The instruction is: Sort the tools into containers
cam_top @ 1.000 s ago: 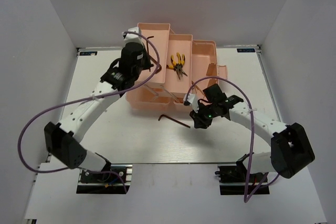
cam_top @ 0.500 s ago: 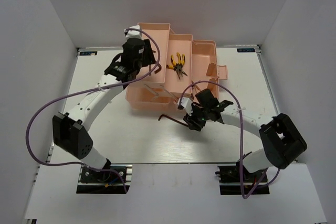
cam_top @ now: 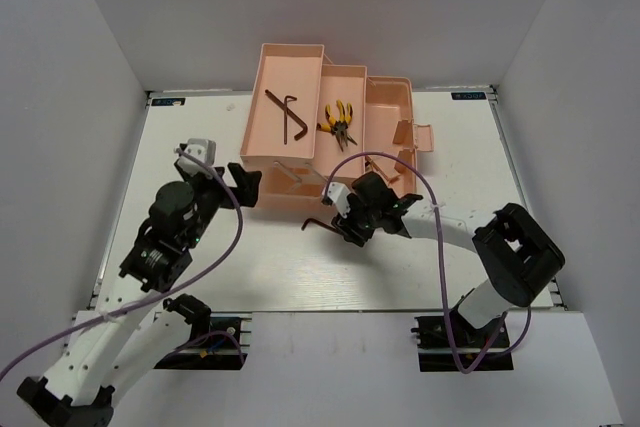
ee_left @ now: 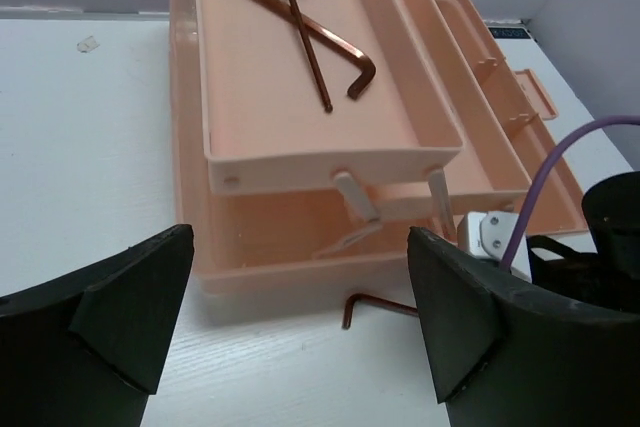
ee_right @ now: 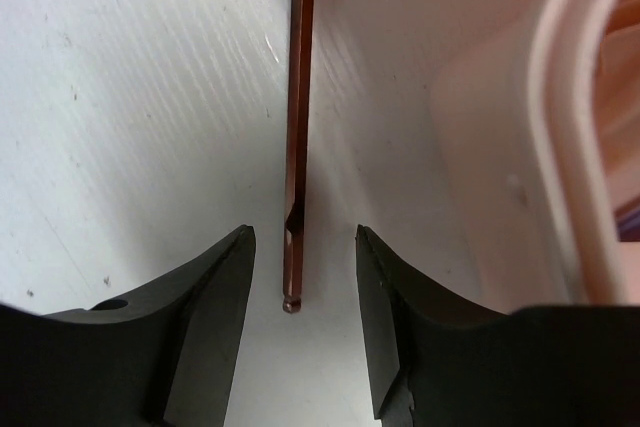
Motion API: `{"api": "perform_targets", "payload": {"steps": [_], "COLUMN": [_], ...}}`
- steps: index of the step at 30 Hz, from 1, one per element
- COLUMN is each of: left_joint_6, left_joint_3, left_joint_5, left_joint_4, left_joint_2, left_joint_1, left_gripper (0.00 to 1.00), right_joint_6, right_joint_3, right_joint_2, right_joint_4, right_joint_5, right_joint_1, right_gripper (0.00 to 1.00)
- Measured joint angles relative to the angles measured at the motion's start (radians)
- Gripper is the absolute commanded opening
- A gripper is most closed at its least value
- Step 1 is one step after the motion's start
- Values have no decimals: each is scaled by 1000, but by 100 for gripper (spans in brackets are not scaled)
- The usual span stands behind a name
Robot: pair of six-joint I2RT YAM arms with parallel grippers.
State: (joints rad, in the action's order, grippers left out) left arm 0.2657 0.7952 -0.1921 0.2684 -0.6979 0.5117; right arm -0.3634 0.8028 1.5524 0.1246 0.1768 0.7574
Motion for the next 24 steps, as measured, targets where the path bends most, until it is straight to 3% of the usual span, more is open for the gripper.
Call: {"api": "perform_targets", "payload": {"steps": [8, 13, 19, 23, 24], "left_joint_6": [-21, -22, -22, -23, -22], "left_joint_3": [-66, -68, -68, -68, -68], "left_joint_5": [11, 12, 6, 0, -1], "left_joint_4": [36, 46, 46, 47, 48], "left_joint_2": [79, 73, 84, 90, 92], "left_joint_1": [0, 0, 0, 0, 0], "left_gripper": [99, 99, 99, 99, 99], "right_joint_6": [42, 45, 43, 40, 36], "right_joint_3": [-3, -9, -16, -34, -41], "right_joint_2": [34, 53, 55, 46, 40], "right_joint_4": [-52, -77, -99, -115, -121], "right_joint_5": [-75, -91, -104, -116, -120], "right_joint_1": [39, 45, 47, 58, 61], "right_gripper": [51, 44, 23, 0, 0]}}
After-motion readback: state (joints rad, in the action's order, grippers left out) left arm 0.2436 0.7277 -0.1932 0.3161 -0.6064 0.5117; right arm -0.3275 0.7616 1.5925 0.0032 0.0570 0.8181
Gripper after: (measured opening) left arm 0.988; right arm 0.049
